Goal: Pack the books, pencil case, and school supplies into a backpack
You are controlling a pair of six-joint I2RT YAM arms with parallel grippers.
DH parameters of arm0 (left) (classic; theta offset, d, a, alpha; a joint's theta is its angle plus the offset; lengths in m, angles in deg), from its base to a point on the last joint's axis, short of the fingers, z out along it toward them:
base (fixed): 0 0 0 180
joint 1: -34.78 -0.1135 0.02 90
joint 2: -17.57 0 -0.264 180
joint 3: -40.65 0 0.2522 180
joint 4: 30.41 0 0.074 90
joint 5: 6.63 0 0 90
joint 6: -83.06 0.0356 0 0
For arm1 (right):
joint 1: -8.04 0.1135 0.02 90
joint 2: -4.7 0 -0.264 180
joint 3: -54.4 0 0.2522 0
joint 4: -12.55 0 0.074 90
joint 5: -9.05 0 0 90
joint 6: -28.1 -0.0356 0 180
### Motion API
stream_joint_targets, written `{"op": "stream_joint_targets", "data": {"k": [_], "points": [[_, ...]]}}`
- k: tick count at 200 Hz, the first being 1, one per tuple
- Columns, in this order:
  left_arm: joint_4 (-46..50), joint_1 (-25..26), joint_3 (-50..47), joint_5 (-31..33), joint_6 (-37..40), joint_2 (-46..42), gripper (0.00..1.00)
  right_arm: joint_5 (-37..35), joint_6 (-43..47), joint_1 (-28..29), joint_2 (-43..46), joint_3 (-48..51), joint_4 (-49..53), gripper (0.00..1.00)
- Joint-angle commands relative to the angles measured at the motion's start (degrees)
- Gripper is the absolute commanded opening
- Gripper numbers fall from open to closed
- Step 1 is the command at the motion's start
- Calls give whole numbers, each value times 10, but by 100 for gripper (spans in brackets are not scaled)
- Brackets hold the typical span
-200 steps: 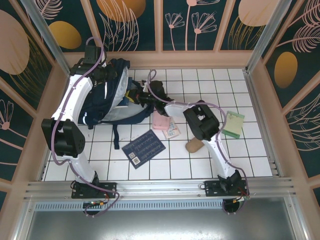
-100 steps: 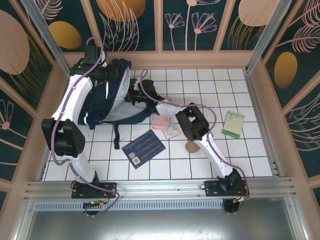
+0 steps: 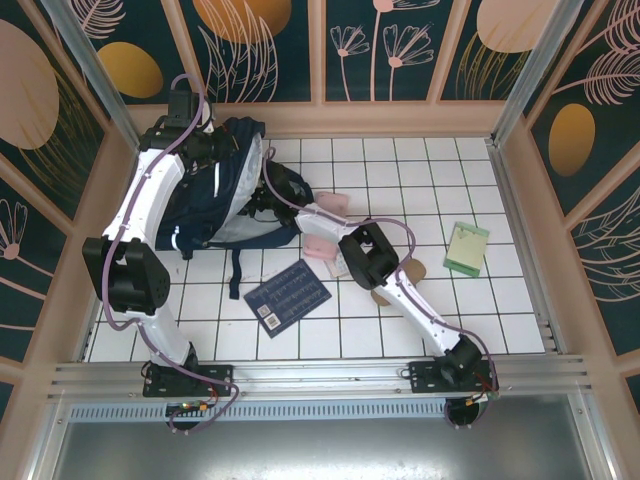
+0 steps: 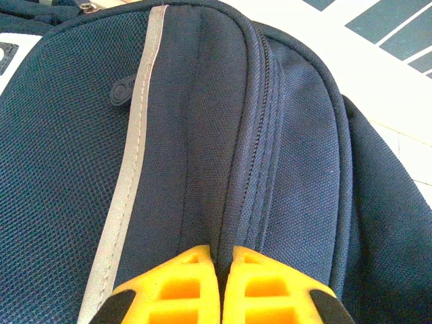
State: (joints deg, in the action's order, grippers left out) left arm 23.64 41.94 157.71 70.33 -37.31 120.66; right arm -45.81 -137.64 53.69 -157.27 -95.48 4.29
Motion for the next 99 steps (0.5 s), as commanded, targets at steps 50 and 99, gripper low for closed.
{"op": "stream_joint_targets", "data": {"k": [50, 99], "points": [[-76, 1, -11, 8, 5, -28, 0, 7, 125, -13, 167, 163, 83, 69], [-87, 1, -62, 38, 22, -20, 0, -24, 172, -32, 290, 328, 90, 71]]}}
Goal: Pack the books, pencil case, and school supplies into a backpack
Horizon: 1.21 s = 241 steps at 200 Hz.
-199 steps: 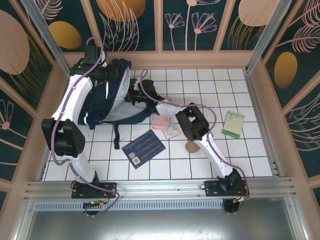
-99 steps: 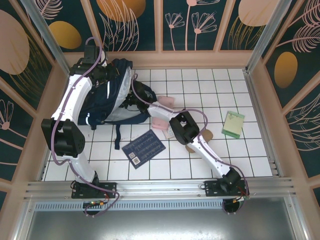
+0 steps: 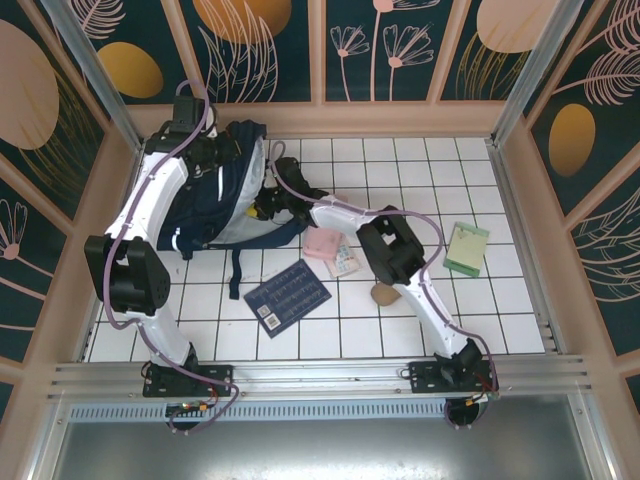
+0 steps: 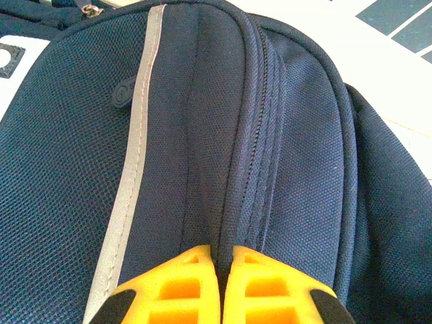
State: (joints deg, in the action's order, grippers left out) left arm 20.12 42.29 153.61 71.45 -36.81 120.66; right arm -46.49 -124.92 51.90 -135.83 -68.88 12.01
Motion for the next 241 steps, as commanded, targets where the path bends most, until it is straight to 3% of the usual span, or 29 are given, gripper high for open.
{"op": "stream_joint_targets", "data": {"k": [1, 27, 54, 70, 89, 105, 133, 163, 205, 241], "points": [[-53, -2, -22, 28, 17, -19, 0, -18, 46, -14, 78, 65, 13, 71], [-67, -2, -58, 31, 20, -9, 4, -37, 86, -24, 151, 161, 36, 68], [-83, -2, -95, 19, 15, 1, 27, -66, 148, -31, 233, 251, 74, 63], [-92, -2, -115, 13, 10, 1, 35, -77, 188, -31, 271, 292, 103, 59], [-99, -2, -139, 7, 4, -8, 51, -85, 240, -26, 308, 330, 145, 46], [-104, -2, -164, 1, -2, -24, 56, -93, 276, -21, 338, 368, 171, 36], [-129, 0, -232, -22, -30, -81, 60, -81, 305, -6, 378, 442, 183, 32], [-147, 15, -319, -20, -58, -150, 60, -69, 321, 14, 405, 501, 186, 17], [-158, 63, -423, 17, -91, -219, 59, -68, 343, 45, 410, 555, 186, 17], [-175, 89, -504, 9, -109, -265, 57, -84, 363, 44, 402, 579, 193, 17]]}}
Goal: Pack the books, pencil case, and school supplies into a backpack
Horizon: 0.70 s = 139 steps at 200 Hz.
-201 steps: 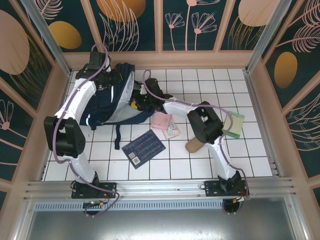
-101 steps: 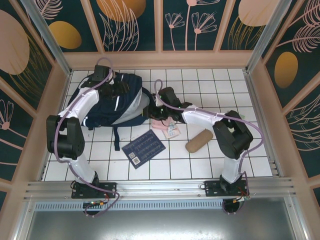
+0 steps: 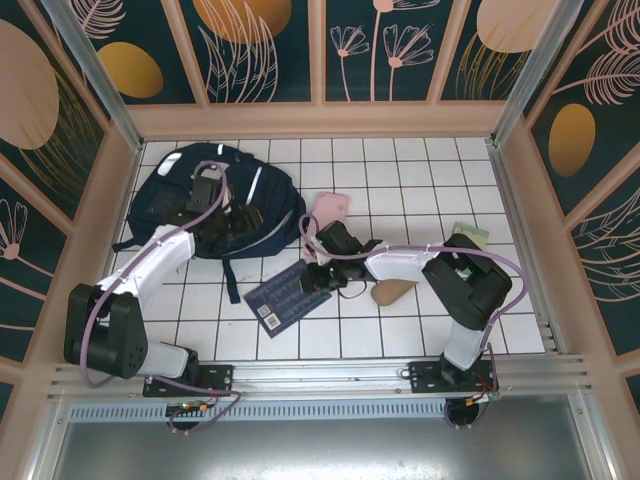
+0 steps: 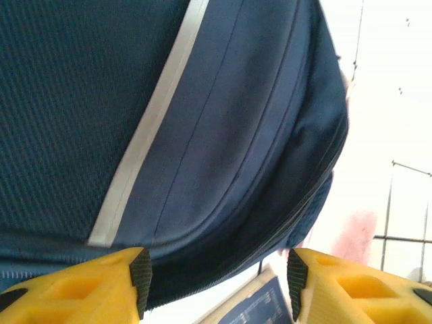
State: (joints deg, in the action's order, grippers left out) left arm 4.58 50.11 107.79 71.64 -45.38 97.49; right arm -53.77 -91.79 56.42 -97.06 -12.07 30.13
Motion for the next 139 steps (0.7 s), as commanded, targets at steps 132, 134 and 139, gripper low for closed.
{"op": "stream_joint_targets", "data": {"k": [132, 134, 139], "points": [[-130, 129, -130, -30, -25, 69, 53, -130, 56, -87, 23, -27, 40, 47], [-129, 129, -128, -29, -24, 71, 53, -132, 53, -87, 27, -25, 42, 48], [-127, 130, -123, -26, -21, 74, 53, -136, 42, -86, 39, -20, 45, 50]]}}
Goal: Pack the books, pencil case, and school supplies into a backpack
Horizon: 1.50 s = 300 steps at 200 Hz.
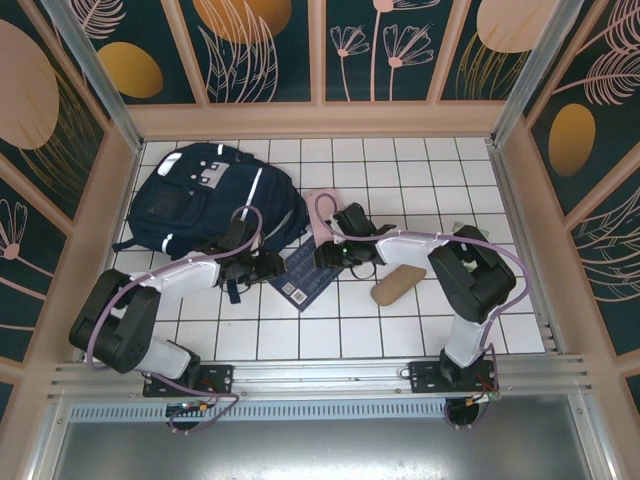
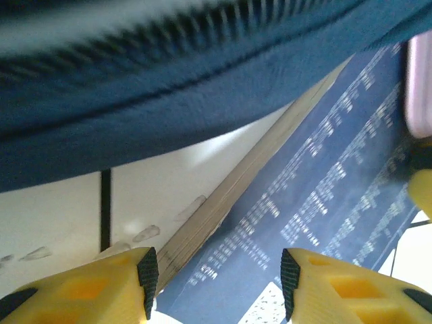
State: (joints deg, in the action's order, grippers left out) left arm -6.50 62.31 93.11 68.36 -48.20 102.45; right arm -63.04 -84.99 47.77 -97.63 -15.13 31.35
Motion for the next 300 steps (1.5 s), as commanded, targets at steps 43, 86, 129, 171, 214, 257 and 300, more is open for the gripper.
{"op": "stream_joint_targets", "data": {"k": [43, 86, 129, 171, 214, 257, 300], "points": [[9, 8, 74, 36, 45, 49, 53, -76, -137, 18, 146, 93, 41, 57], [-14, 10, 89, 2, 57, 107, 51, -58, -243, 23, 198, 186, -29, 63], [-45, 37, 44, -28, 33, 106, 46, -18, -312, 23, 180, 238, -146, 65], [-77, 82, -7, -42, -25, 75, 40, 22, -339, 22, 141, 246, -214, 63], [-102, 143, -27, -48, -81, 65, 36, 75, -375, 14, 131, 272, -299, 59], [-110, 168, -24, -45, -99, 70, 35, 144, -460, -3, 166, 331, -514, 52], [-94, 168, -13, -40, -89, 72, 34, 153, -449, -4, 204, 321, -508, 46]]}}
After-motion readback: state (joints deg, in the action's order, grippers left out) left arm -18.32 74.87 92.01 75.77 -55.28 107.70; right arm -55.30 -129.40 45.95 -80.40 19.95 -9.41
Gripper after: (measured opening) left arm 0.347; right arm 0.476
